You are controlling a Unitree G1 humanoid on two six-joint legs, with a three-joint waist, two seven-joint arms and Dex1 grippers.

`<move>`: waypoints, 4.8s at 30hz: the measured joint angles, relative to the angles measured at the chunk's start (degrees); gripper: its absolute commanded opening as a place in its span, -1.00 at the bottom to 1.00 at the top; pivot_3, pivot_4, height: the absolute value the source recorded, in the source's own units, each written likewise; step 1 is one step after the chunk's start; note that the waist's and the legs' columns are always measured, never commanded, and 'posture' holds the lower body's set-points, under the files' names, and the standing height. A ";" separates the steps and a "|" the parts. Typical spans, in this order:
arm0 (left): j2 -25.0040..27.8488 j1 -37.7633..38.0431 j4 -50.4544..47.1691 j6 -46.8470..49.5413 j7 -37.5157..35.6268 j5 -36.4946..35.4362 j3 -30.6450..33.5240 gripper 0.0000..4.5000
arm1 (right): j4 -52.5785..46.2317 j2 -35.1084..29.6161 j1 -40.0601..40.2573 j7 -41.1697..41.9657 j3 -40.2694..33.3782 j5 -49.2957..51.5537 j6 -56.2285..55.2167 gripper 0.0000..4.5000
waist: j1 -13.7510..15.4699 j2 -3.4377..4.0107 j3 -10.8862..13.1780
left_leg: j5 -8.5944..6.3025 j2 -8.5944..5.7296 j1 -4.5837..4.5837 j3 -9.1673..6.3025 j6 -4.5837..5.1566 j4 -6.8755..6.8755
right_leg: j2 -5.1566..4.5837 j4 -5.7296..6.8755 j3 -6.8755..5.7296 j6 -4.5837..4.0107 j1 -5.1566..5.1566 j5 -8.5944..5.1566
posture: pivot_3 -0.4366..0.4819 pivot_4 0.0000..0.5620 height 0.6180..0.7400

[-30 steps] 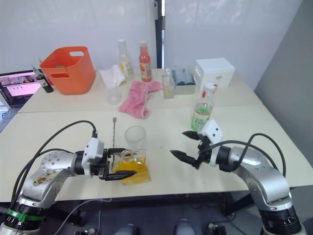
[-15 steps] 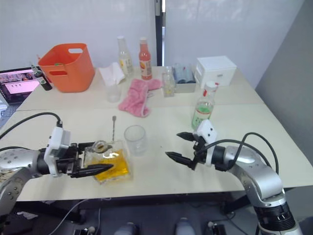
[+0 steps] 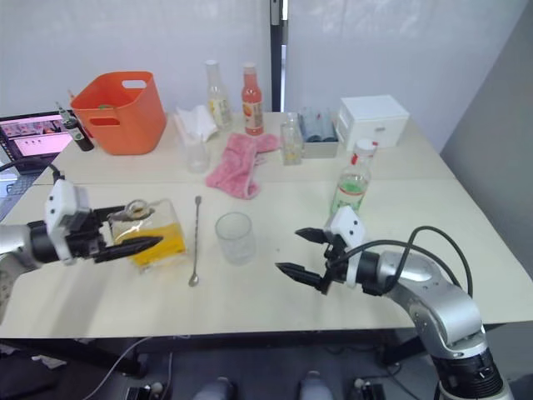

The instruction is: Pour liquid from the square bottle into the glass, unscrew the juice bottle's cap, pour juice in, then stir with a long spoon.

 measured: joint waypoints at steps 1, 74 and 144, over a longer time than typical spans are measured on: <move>-1.20 -1.79 1.61 -1.68 1.03 1.64 -1.34 0.25 | -0.33 0.04 -0.01 -0.39 0.03 0.00 0.13 1.00 | -0.01 0.00 0.00 | 0.00 0.00 0.00 0.00 0.00 0.00 | 0.00 0.00 0.00 -0.12 0.00 0.08 | -0.05 -0.47 0.99; -11.21 -29.37 52.40 -74.58 54.50 66.10 -28.38 0.25 | -6.10 6.91 -1.07 -13.16 2.18 2.18 4.80 1.00 | -0.78 -0.05 0.02 | 0.01 -0.04 -0.09 -0.03 0.00 0.06 | 0.00 0.10 0.00 -0.10 -0.09 0.19 | -0.05 -0.47 0.99; -6.39 -32.12 48.39 -70.75 82.23 86.61 -38.15 0.25 | -7.12 6.84 -1.10 -13.25 2.13 4.36 6.67 1.00 | -0.81 -0.06 0.02 | 0.02 -0.05 -0.09 -0.04 -0.02 0.09 | 0.00 0.19 0.00 -0.08 -0.10 0.20 | -0.05 -0.47 0.99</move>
